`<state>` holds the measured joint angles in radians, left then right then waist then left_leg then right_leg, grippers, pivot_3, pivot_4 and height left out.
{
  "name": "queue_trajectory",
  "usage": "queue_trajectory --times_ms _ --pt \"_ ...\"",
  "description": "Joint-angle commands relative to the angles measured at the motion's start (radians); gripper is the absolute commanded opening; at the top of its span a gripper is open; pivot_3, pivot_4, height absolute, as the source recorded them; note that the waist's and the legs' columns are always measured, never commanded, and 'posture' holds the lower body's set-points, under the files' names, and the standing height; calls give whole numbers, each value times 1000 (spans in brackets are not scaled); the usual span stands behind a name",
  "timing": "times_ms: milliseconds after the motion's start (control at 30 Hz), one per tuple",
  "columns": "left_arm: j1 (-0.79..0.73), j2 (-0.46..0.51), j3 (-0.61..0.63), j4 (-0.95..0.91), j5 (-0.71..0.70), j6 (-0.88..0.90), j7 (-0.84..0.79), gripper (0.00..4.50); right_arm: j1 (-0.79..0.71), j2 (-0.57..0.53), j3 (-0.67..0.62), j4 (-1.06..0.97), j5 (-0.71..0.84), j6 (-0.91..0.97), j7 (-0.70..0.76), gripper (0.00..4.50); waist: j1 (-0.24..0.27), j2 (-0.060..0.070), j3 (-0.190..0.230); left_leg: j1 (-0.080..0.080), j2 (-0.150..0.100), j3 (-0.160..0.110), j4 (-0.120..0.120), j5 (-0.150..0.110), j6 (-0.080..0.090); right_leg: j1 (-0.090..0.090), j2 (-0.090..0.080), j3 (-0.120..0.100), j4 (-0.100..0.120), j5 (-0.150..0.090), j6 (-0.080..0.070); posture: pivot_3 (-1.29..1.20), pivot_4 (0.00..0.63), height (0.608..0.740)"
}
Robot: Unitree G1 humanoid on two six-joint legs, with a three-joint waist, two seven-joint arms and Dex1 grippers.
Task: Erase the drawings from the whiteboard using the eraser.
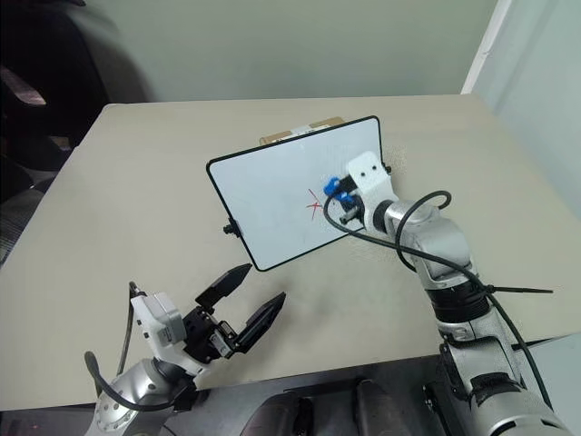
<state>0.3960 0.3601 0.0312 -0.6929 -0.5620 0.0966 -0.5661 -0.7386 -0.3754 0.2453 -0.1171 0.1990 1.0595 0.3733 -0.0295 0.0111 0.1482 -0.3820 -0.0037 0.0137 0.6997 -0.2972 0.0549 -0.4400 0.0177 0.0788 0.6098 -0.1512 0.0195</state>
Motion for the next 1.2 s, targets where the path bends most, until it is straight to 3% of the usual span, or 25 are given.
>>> queue_trajectory --times_ms 33,400,600,900,1200 --pt "8 5 18 -56 -15 -19 -3 4500 17 -9 28 9 -28 17 2 454 -1 0 0 0 0 0 0 0 0 0 0 0 0 0 0 0 150 740" --pt "15 10 27 -65 -25 -14 -2 4500 -77 50 -75 -28 15 -37 15 454 -5 0 0 0 1 -1 -1 -1 5 -2 2 1 1 6 -4 0 150 740" --pt "11 13 34 -59 -28 -17 -5 4500 -90 81 -71 -38 13 -41 11 454 -5 0 0 -1 1 -1 -1 -1 4 -3 2 0 0 6 -4 0 150 740" --pt "6 17 33 -62 -23 -15 -1 4500 9 40 36 34 -50 -33 16 454 -4 0 0 -1 1 -1 -1 -1 3 -2 2 1 0 6 -4 0 150 740" --pt "-7 20 35 -54 -23 -9 3 4500 -6 39 3 29 -56 -44 11 454 -4 0 0 0 1 -1 -1 -1 4 -2 2 0 1 7 -5 0 150 740"
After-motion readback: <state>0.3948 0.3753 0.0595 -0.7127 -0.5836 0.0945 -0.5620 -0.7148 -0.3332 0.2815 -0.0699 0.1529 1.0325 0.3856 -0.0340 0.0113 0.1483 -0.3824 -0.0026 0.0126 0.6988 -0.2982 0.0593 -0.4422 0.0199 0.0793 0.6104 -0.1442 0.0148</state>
